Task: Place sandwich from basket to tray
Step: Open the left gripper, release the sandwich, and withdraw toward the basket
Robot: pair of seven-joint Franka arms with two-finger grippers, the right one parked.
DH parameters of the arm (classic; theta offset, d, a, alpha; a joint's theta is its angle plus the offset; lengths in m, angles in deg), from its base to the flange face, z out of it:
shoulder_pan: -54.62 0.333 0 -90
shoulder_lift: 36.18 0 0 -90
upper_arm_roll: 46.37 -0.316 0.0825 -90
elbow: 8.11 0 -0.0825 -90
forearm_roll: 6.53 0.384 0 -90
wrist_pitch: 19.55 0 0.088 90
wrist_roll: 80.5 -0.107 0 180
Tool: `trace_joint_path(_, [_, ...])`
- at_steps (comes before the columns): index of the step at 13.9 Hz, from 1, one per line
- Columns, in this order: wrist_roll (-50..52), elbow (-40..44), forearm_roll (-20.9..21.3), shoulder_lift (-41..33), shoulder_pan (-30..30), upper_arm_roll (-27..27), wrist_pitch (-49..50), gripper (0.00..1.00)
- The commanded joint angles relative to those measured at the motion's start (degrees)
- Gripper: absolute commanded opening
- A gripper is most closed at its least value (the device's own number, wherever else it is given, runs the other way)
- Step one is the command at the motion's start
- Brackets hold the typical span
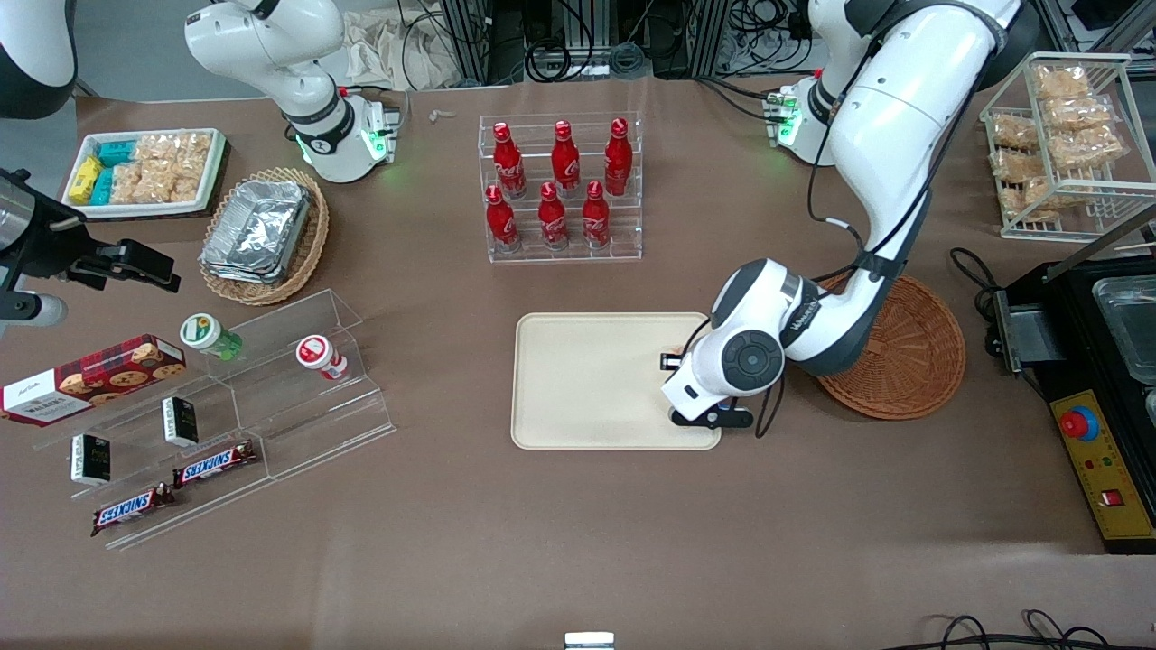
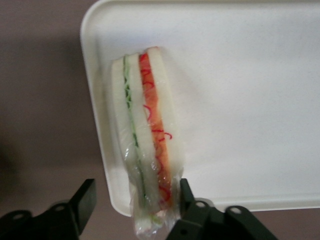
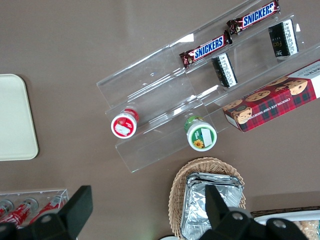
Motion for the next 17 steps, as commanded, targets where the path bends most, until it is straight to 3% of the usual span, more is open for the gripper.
trace_joint_path(1, [0.76,0.42,0.36,-4.39,3.17,-0.07,5.27,1.0])
trace_joint_path(4, [-0.39,0.51,0.44,-10.1,7.48,-0.07,9.84,1.0])
trace_joint_path(13, [-28.68,5.77,0.36,-20.22,21.98,-0.16,21.36,1.0])
trace_joint_path(17, [-29.04,11.58,0.8,-19.96,22.35,-0.85,25.59,1.0])
